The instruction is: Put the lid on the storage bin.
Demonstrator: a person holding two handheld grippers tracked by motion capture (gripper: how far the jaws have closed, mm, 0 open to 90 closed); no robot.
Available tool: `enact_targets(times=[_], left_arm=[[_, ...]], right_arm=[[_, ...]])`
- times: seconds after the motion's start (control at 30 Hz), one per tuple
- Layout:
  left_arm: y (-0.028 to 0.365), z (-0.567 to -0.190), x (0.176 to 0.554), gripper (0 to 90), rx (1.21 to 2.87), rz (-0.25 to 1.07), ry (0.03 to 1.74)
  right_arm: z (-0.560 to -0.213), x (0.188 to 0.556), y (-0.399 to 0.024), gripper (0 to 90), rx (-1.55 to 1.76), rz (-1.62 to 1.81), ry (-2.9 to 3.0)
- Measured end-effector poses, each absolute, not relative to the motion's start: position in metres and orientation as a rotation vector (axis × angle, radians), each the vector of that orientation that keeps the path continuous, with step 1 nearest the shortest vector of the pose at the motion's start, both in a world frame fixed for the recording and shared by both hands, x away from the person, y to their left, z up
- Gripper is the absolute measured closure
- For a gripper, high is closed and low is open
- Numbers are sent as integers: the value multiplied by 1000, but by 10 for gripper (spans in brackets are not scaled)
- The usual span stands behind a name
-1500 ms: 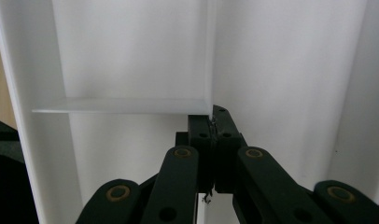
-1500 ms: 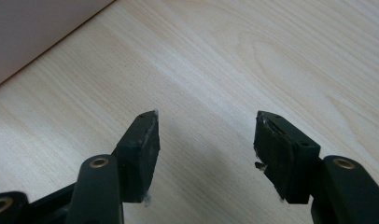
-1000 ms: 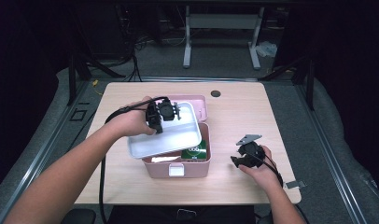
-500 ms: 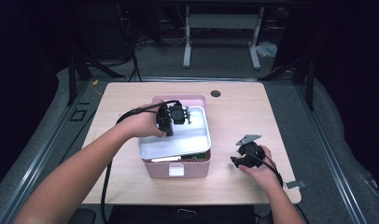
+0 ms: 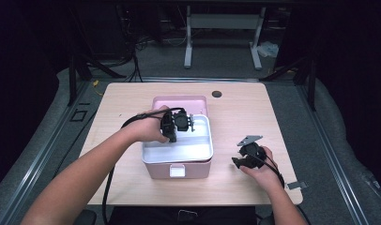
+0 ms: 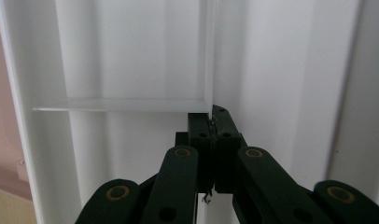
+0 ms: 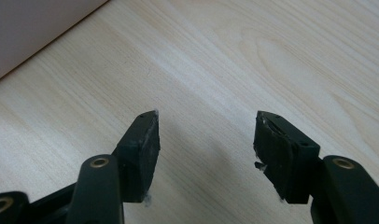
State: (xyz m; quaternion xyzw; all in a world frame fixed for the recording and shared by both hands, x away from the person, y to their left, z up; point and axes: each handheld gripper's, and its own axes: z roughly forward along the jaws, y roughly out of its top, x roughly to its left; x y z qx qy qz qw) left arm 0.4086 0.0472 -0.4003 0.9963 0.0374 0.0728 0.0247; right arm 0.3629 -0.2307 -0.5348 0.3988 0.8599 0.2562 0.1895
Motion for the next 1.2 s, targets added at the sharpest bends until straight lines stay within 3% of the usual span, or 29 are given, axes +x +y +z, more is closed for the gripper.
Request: enact_targets(times=[1.2], left_arm=[[49, -416, 415, 890, 3062, 112, 47]], right_arm=[[-536, 363, -230, 408, 1127, 726, 2419]])
